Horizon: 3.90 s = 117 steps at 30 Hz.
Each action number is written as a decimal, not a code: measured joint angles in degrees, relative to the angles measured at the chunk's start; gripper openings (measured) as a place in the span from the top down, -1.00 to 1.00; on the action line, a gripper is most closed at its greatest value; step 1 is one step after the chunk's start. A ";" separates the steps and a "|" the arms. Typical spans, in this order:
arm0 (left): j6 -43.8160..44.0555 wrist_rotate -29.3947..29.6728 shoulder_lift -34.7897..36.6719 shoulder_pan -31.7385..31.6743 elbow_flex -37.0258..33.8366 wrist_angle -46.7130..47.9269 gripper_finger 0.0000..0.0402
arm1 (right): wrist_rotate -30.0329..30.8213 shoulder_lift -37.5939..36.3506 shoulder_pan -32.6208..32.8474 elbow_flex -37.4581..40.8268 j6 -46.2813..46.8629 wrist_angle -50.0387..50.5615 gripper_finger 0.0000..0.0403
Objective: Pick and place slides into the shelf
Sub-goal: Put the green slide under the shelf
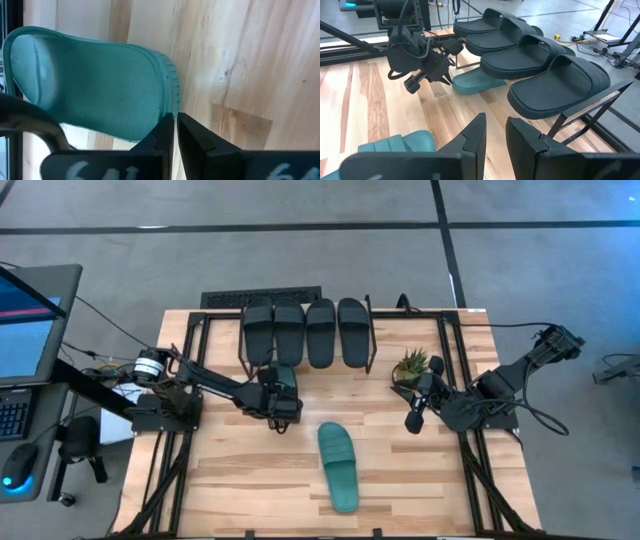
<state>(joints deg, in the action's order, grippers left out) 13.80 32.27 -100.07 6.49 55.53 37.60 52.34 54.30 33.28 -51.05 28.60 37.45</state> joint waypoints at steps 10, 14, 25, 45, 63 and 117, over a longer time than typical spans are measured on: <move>-0.57 -0.59 0.01 0.97 0.00 -0.60 0.93 | 0.00 0.00 0.00 0.00 0.00 0.02 0.68; -0.26 -2.67 1.86 2.33 -0.02 0.16 0.93 | -0.37 0.00 0.00 0.00 0.00 0.02 0.68; 6.93 -5.05 15.49 13.18 -0.02 -0.18 0.93 | -7.28 0.03 0.00 0.00 0.02 0.11 0.68; 22.86 12.73 30.15 34.32 -0.02 0.63 0.93 | -19.69 16.96 7.15 -0.95 7.63 -9.43 0.68; 27.22 28.66 43.52 45.68 0.00 9.87 0.93 | -19.30 43.36 7.63 -19.09 14.65 -4.14 0.68; 32.28 42.97 33.86 51.51 0.00 -2.07 0.93 | -16.42 56.76 3.08 -26.61 3.89 -2.31 0.36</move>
<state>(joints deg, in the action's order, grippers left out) 46.08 75.24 -66.22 58.00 55.53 35.54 35.92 111.07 36.36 -77.66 32.49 35.15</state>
